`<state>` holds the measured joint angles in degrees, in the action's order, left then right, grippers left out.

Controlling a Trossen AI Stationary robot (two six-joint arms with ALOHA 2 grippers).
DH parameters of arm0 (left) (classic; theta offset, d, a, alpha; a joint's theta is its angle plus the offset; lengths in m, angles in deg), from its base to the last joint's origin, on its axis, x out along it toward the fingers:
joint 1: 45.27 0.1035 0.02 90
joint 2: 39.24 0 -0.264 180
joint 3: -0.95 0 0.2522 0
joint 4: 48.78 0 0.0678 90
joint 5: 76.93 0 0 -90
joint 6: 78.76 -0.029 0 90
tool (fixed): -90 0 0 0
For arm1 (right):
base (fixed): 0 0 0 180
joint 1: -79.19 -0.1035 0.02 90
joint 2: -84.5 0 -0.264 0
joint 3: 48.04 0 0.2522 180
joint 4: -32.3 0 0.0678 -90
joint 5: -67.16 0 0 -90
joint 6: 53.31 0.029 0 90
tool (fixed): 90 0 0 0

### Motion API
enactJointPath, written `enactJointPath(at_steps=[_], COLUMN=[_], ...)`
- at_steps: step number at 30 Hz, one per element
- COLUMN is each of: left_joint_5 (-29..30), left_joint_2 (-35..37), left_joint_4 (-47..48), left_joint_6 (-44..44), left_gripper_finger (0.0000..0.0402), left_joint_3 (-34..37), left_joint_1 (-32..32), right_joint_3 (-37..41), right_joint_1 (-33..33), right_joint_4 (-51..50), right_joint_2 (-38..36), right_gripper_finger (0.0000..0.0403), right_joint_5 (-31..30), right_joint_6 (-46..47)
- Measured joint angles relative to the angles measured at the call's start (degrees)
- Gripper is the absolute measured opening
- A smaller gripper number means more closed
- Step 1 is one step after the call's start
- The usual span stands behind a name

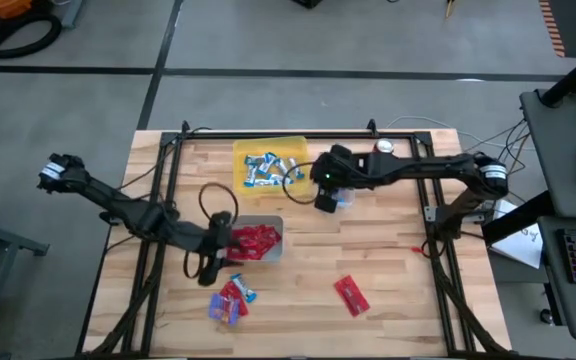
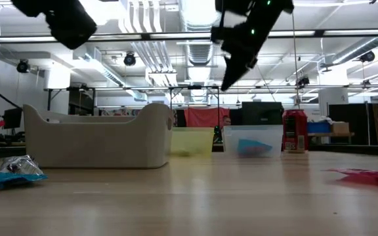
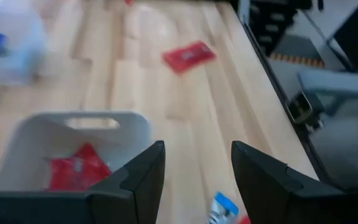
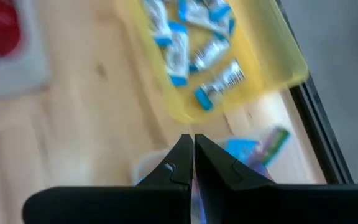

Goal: Sort candy
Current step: Put the white candy into the yellow bin

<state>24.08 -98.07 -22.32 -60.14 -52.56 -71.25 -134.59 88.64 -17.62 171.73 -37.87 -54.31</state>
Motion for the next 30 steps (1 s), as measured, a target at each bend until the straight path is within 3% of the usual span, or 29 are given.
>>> enactJointPath(at_steps=[13, 17, 24, 30], left_joint_5=[0.1, 0.1, 2.0, 1.3], left_joint_2=[-11.8, -17.5, -27.2, -33.6], left_joint_4=[0.6, 2.0, 14.0, 18.0], left_joint_6=[0.1, 0.3, -2.3, -3.7], left_gripper_finger=[0.0168, 0.0167, 0.0157, 0.0152], left_joint_3=[-0.5, -5.2, -15.1, -18.5], left_joint_1=[-8.0, -9.7, -10.8, -10.9], right_joint_3=[0.0, 0.0, 0.0, 0.0], right_joint_1=[-12.2, -14.3, -16.6, -18.1], right_joint_4=[3.9, 4.1, 4.0, 3.9], right_joint_2=[-3.4, -3.7, -3.8, -3.8], right_gripper_finger=[0.0009, 0.0009, 0.0009, 0.0009], right_joint_5=[0.0, 0.0, 0.0, -0.1], right_joint_6=[1.4, 1.9, 2.5, 2.5])
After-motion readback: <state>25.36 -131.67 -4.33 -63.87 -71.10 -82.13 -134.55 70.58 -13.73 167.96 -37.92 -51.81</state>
